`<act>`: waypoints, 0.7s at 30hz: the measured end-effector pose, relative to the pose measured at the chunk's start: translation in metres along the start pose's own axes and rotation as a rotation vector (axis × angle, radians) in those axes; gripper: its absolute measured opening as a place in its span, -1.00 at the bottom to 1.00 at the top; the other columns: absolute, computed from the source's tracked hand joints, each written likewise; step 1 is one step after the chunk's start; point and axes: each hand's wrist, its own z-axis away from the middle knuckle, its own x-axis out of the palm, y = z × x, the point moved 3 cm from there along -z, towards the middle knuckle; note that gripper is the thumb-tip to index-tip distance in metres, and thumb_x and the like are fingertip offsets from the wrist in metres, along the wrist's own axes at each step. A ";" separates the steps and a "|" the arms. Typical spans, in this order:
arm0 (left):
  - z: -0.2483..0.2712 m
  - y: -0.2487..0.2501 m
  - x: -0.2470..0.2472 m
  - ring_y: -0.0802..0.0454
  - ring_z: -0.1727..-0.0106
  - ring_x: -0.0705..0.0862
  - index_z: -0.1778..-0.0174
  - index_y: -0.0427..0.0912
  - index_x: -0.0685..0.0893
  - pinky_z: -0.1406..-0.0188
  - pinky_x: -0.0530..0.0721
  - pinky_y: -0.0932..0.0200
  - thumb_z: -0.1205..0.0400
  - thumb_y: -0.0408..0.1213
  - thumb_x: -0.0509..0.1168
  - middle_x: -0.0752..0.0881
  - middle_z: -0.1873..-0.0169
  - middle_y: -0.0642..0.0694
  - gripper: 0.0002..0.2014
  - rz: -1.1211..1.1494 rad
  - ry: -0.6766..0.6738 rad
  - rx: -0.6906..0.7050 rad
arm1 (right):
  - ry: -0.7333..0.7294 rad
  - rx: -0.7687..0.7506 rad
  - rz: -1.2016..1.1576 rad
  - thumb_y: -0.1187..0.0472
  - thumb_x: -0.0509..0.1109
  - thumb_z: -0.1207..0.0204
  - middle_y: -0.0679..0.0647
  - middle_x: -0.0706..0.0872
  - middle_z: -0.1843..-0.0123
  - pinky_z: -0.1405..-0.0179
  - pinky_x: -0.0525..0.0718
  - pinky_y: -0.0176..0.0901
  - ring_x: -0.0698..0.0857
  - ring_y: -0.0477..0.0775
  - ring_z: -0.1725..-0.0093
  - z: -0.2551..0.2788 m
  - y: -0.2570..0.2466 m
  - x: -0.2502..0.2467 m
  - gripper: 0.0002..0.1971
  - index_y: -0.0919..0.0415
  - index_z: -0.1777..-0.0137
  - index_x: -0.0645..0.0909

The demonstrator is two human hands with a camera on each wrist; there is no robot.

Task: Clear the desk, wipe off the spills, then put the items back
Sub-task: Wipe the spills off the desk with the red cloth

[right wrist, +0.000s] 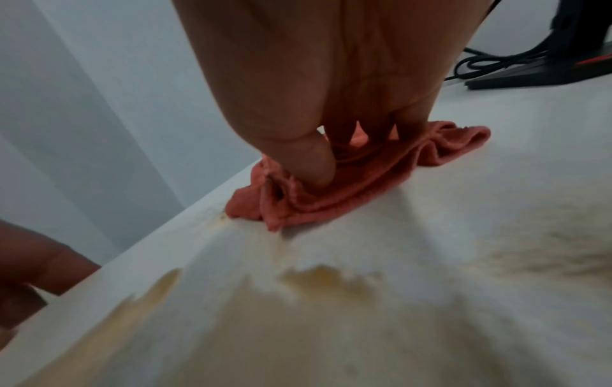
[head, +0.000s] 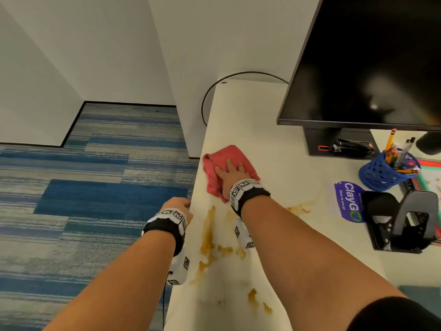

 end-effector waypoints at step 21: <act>0.001 0.000 0.000 -0.10 -0.18 0.69 -0.29 -0.01 0.67 0.00 0.61 0.20 -0.60 -0.32 0.28 0.72 -0.19 -0.08 -0.66 0.037 0.001 -0.013 | 0.077 0.077 -0.076 0.12 0.18 -0.62 0.03 -0.18 -0.73 -0.51 0.25 0.50 -0.07 0.43 -0.67 0.010 0.021 0.023 -0.32 -0.21 -0.66 -0.03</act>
